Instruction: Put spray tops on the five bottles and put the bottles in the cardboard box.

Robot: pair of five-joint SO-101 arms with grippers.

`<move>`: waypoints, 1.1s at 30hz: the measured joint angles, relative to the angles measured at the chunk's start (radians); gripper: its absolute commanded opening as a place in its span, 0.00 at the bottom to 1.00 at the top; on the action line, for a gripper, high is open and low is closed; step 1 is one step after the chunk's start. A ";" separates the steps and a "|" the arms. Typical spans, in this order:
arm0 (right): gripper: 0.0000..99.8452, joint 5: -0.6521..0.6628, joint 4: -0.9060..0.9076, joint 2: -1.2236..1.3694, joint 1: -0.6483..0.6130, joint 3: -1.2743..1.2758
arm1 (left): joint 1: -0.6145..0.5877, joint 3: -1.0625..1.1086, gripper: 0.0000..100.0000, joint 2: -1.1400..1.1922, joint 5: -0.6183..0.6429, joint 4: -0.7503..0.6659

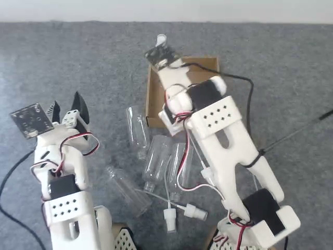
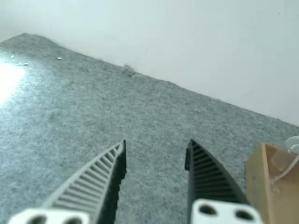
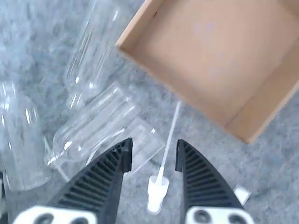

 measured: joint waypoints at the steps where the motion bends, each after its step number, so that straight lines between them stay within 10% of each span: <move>1: 0.11 0.000 0.000 0.000 -0.011 0.018 | 0.002 0.000 0.20 0.000 0.002 0.000; 33: 0.25 -0.140 -0.439 -0.328 -0.520 0.624 | -0.227 0.000 0.20 0.000 0.181 -0.051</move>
